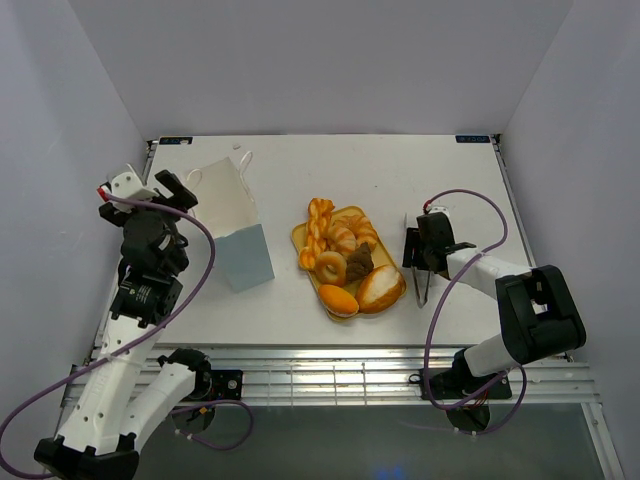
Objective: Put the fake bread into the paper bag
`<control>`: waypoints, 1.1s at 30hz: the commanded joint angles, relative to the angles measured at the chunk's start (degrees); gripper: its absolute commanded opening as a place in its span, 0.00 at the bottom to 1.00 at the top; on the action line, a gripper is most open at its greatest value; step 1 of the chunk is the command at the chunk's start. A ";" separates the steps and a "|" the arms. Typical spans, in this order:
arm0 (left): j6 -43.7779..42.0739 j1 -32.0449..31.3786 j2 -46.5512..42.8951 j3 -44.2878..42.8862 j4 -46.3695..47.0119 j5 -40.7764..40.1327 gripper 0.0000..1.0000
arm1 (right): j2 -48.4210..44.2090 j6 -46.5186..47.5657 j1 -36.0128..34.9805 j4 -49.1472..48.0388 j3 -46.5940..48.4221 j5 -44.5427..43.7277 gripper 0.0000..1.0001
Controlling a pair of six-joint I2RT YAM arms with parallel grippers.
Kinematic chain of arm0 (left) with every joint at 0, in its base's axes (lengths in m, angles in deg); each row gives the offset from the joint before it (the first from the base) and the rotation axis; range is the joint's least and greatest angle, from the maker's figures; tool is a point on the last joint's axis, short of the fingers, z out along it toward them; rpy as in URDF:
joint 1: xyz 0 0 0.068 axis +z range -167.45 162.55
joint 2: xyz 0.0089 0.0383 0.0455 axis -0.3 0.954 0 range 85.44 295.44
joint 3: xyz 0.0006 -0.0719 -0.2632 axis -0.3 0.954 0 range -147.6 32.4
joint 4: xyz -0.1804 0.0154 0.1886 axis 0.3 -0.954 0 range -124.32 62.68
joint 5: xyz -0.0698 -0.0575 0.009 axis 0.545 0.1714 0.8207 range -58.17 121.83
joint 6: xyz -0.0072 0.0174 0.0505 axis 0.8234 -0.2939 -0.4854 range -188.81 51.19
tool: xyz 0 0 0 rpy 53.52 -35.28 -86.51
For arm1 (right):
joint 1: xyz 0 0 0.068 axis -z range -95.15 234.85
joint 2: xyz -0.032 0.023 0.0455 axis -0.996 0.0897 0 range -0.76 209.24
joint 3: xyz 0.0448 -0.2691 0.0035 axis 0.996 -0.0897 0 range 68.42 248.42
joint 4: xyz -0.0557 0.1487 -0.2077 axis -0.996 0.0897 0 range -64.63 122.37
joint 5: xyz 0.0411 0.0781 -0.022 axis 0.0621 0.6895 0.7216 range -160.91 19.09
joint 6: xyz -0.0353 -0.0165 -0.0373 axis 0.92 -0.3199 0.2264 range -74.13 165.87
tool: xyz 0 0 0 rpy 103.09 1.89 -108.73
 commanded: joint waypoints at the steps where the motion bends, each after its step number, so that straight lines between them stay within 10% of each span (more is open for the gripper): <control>1: -0.86 -0.41 -0.95 0.72 1.27 -1.44 0.94 | 0.37 -1.77 -0.94 3.39 0.96 -1.08 0.71; 33: -1.73 -0.50 -2.79 1.51 2.41 -3.99 0.94 | -10.00 3.15 -1.47 19.12 15.28 -2.06 0.67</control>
